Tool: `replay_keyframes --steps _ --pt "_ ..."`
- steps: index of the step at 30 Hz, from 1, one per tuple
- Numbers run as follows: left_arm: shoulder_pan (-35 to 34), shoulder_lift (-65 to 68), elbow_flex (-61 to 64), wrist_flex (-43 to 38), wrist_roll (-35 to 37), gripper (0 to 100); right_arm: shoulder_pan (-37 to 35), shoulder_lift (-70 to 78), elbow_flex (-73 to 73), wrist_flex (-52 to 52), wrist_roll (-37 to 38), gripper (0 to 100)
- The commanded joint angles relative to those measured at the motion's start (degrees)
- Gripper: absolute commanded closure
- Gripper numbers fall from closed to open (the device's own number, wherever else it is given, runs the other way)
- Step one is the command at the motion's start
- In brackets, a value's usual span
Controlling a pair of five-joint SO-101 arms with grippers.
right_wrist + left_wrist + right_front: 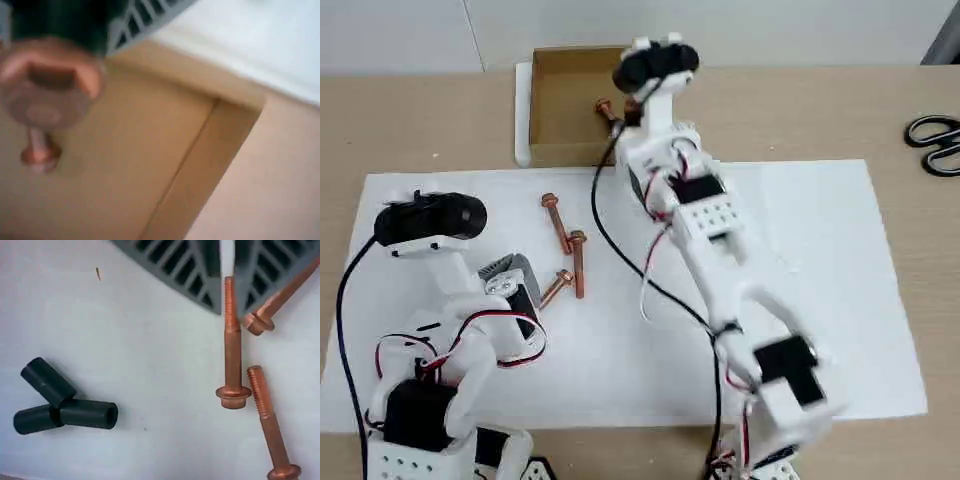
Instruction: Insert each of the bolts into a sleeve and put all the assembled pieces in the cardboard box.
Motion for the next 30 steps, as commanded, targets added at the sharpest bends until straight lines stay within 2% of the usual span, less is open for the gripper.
replay_keyframes --steps 1,19,30 --pt "-0.4 -0.5 -0.7 2.3 -0.4 99 0.8 5.7 -13.4 -2.9 -0.2 99.5" --pt "-0.4 -0.5 -1.6 4.9 -0.4 99 -0.2 45.3 -61.5 -3.3 -0.4 99.4" --pt "-0.4 -0.5 -1.7 4.7 -4.1 99 -2.1 55.5 -72.7 -2.8 -0.1 99.1"
